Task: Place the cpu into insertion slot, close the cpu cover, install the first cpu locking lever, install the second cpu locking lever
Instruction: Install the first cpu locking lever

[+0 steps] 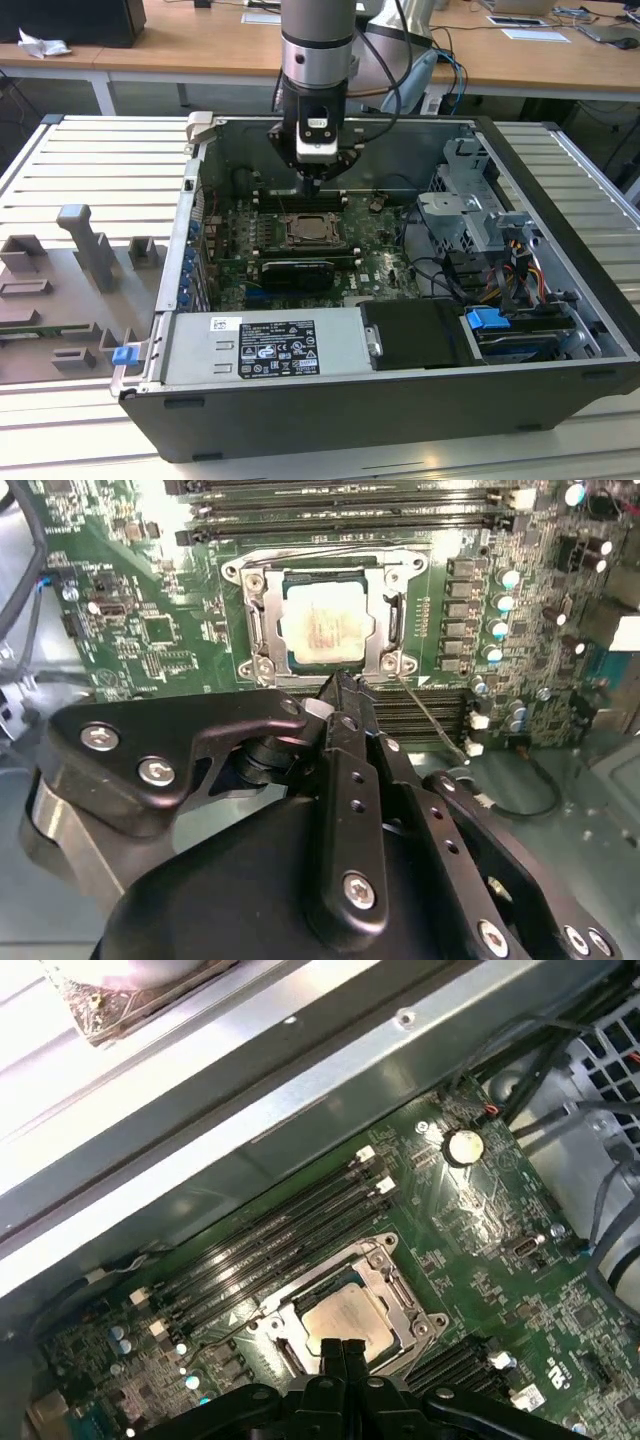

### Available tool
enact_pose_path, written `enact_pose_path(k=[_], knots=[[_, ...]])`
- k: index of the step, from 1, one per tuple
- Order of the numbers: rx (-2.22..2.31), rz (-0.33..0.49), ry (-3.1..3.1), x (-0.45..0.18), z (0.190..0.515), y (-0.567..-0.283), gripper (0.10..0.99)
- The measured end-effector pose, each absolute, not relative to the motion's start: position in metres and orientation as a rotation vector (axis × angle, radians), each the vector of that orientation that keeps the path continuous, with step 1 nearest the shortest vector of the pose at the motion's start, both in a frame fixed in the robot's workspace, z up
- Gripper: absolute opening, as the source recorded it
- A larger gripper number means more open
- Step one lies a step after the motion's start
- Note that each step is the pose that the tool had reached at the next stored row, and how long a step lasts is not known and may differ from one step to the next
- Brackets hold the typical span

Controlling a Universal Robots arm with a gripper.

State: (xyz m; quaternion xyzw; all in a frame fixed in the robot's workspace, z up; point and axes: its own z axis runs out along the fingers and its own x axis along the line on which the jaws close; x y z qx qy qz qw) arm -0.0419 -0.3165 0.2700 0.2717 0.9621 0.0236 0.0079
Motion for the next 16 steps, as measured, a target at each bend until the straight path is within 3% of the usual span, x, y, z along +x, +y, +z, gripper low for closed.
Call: enact_pose_path(k=[16], knots=[[0.184, 0.075, 3.129, -0.042, 0.2701, -0.3165, 0.106]])
